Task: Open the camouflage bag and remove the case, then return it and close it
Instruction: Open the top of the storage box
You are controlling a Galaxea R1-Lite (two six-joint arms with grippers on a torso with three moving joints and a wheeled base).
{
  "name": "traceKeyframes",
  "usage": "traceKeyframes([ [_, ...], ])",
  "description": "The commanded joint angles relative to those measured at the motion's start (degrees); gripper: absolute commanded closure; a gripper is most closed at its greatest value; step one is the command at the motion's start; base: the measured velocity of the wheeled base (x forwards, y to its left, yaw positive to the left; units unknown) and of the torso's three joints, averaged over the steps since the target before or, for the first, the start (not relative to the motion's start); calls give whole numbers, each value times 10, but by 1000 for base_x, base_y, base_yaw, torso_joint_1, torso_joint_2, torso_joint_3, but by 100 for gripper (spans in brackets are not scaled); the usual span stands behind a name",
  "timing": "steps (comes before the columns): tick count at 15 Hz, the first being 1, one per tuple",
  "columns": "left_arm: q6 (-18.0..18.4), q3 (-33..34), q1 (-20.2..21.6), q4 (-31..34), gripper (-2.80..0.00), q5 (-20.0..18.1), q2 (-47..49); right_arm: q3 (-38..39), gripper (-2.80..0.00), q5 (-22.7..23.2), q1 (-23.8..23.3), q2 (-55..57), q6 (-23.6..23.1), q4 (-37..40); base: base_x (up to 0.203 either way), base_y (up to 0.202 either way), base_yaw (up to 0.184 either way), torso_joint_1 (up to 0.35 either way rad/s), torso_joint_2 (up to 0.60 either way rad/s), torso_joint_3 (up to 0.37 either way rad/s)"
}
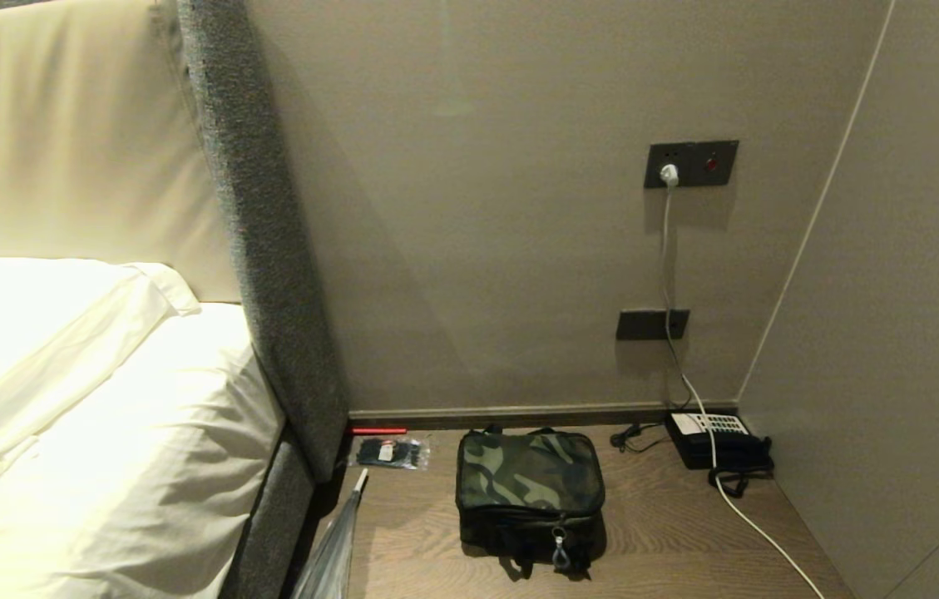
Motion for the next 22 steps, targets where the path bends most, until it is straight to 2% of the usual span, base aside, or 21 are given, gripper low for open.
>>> traceKeyframes([
  [1,1,0,0,0,0,0,-1,8,0,0,0,-3,-1,-2,0,0,0,0,0,0],
  [22,0,0,0,0,0,0,0,8,0,-1,0,-3,3,-2,0,0,0,0,0,0],
])
